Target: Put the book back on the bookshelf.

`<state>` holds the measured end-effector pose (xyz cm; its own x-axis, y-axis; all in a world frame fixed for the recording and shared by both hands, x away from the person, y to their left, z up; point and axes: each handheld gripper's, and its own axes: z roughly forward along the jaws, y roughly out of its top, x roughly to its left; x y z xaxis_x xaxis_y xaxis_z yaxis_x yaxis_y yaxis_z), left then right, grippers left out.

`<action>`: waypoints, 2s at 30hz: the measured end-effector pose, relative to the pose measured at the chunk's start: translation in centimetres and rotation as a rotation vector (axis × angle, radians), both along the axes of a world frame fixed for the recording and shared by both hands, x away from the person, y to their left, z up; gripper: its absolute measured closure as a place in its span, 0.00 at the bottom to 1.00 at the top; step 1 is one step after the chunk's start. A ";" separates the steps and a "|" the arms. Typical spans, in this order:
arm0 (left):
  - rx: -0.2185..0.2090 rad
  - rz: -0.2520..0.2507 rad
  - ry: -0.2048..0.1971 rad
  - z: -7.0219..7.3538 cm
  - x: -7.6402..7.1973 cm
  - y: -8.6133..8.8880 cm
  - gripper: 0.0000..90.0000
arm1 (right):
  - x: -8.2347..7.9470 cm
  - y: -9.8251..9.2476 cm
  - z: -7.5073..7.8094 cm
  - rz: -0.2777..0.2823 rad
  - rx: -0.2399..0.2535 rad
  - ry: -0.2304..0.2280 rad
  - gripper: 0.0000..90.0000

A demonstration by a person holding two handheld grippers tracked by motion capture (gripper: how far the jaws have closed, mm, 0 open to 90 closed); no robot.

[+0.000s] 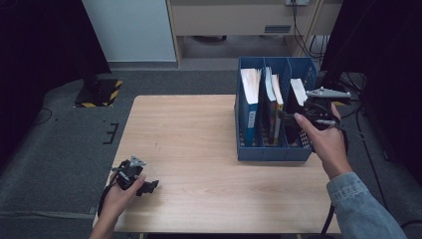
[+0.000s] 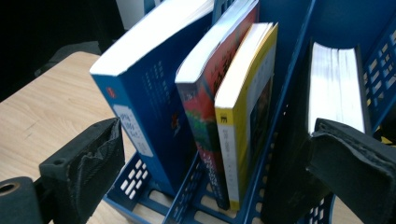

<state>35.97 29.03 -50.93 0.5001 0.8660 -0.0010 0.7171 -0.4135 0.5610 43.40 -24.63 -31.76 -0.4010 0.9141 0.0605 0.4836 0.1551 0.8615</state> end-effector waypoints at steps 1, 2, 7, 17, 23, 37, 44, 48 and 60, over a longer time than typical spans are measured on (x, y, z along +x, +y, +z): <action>0.001 0.000 0.000 0.0 0.0 0.0 0.04 | -0.1 0.0 -0.2 0.001 0.003 0.002 0.05; 0.003 -0.004 0.002 0.0 0.0 0.0 0.04 | -0.3 0.0 -0.3 0.003 0.005 0.003 0.05; 0.005 -0.006 0.010 -0.2 0.0 -0.1 0.04 | -1.0 0.5 -1.2 0.017 0.004 0.011 0.05; 0.012 -0.009 0.023 -0.4 0.0 -0.2 0.04 | -2.1 1.6 -2.2 0.045 -0.015 0.014 0.05; 0.022 0.000 0.028 -0.5 0.0 -0.3 0.04 | -3.1 2.2 -3.2 0.069 -0.027 0.027 0.05; 0.023 0.014 0.039 -1.0 0.1 -0.5 0.04 | -5.3 3.8 -6.2 0.139 -0.014 0.071 0.05; 0.027 0.013 0.037 -1.1 0.0 -0.5 0.02 | -6.6 4.5 -8.3 0.173 -0.003 0.096 0.05; 0.025 0.011 0.036 -1.1 -0.1 -0.5 0.02 | -7.7 5.1 -10.1 0.184 -0.007 0.126 0.05; 0.020 0.004 0.026 -1.2 -0.2 -0.6 0.00 | -8.5 7.2 -14.4 0.214 -0.011 0.189 0.07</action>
<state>35.78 28.47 -52.16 0.4968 0.8679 0.0028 0.7332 -0.4214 0.5338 34.88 -17.39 -46.20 -0.5670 0.8111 0.1436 0.5910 0.2792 0.7568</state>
